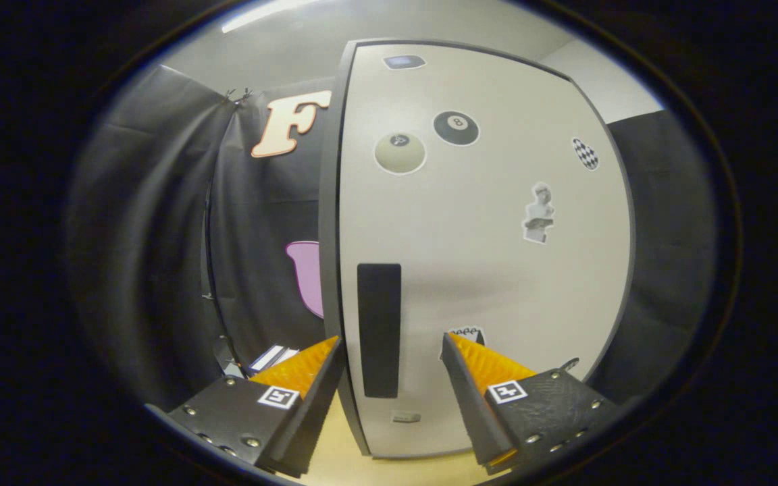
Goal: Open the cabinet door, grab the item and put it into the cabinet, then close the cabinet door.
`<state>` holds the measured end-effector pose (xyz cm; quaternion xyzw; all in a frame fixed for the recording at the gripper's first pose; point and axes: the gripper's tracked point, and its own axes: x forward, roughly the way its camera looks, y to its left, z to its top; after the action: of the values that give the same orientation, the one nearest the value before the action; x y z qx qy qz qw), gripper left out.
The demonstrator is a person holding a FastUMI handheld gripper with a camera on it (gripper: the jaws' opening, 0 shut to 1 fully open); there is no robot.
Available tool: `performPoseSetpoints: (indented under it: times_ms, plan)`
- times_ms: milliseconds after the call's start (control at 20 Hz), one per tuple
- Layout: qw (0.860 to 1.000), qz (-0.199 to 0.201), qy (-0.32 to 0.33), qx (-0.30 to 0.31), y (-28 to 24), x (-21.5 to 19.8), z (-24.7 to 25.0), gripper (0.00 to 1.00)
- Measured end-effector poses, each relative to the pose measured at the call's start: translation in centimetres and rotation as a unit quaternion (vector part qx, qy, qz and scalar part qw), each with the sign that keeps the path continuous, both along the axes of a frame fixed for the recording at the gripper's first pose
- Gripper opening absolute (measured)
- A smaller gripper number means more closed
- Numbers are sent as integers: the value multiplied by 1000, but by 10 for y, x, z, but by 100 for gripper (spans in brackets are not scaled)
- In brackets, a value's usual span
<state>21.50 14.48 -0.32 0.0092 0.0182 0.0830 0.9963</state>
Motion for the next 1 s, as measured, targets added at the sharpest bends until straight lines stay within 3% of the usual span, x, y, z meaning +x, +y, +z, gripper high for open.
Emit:
performPoseSetpoints:
  times_ms: [100,250,300,500,600,1000]
  plan:
    - [1000,-2,1,5,4,8,0,83]
    - [1000,-5,-8,11,11,11,4,39]
    - [1000,-10,-2,12,11,14,1,33]
    - [1000,-9,12,26,10,15,0,29]
    - [1000,-1,15,24,10,11,0,21]
    - [1000,7,12,25,-6,-34,2,21]
